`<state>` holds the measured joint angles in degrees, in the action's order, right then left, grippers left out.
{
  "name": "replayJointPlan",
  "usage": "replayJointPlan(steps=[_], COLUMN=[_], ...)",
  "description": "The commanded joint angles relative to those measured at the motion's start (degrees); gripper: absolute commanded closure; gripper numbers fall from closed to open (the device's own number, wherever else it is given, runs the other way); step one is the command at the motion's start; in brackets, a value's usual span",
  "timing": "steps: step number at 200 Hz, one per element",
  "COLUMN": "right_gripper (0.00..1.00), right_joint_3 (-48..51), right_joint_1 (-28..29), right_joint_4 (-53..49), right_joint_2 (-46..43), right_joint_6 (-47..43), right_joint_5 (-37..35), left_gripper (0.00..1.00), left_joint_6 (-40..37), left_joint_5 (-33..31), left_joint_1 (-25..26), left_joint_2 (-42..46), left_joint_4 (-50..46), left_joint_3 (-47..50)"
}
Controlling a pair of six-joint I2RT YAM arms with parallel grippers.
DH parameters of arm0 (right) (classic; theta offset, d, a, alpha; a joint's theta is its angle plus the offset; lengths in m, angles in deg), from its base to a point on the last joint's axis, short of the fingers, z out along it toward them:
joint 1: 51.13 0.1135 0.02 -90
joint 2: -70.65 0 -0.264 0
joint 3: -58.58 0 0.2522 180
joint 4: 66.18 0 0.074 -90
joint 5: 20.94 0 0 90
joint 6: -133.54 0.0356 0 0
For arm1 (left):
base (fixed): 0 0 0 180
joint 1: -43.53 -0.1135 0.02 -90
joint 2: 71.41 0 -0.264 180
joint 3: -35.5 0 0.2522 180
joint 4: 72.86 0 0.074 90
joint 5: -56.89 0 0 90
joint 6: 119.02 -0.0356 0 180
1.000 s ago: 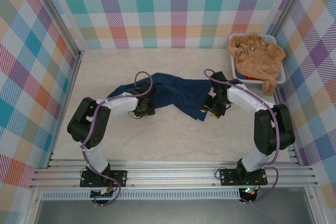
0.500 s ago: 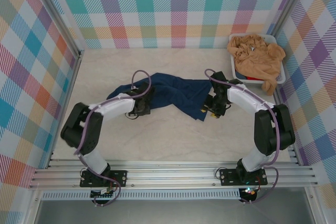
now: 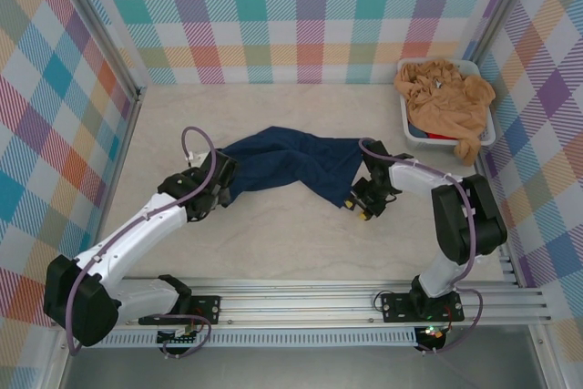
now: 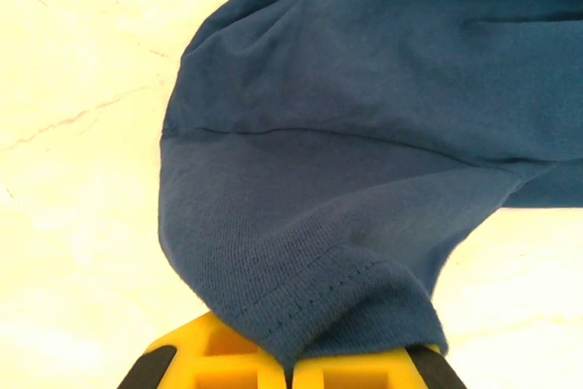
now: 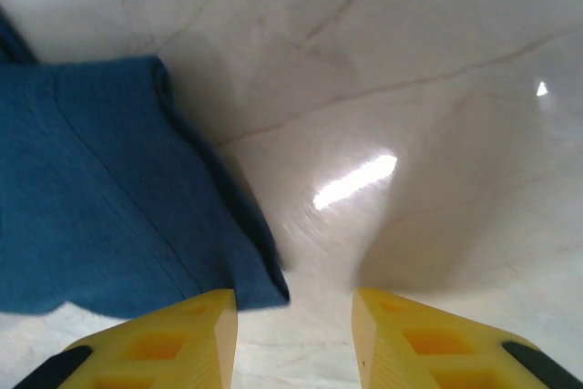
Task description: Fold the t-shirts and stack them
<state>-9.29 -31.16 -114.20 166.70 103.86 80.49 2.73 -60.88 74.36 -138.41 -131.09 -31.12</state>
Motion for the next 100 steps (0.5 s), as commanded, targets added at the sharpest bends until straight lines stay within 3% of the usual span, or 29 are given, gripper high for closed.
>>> replayJointPlan(steps=[1,42,100], right_gripper=[0.63,0.68,0.91], right_joint_3=[-0.82,-0.19,-3.47], right_joint_1=[0.42,0.51,1.03], right_joint_4=[2.65,3.74,5.24], right_joint_2=[1.18,2.74,5.48], right_joint_6=[4.27,5.56,5.5], right_joint_5=[1.13,0.18,-0.94], left_gripper=[1.0,1.0,1.0], left_joint_6=[1.01,1.03,1.03], left_joint_5=[-1.67,-0.86,-0.95], left_joint_1=[-0.51,-0.5,-0.51], left_joint_2=[1.8,1.88,2.53], left_joint_4=[-2.45,-1.78,-0.76], left_joint_3=[0.73,0.45,-0.62])
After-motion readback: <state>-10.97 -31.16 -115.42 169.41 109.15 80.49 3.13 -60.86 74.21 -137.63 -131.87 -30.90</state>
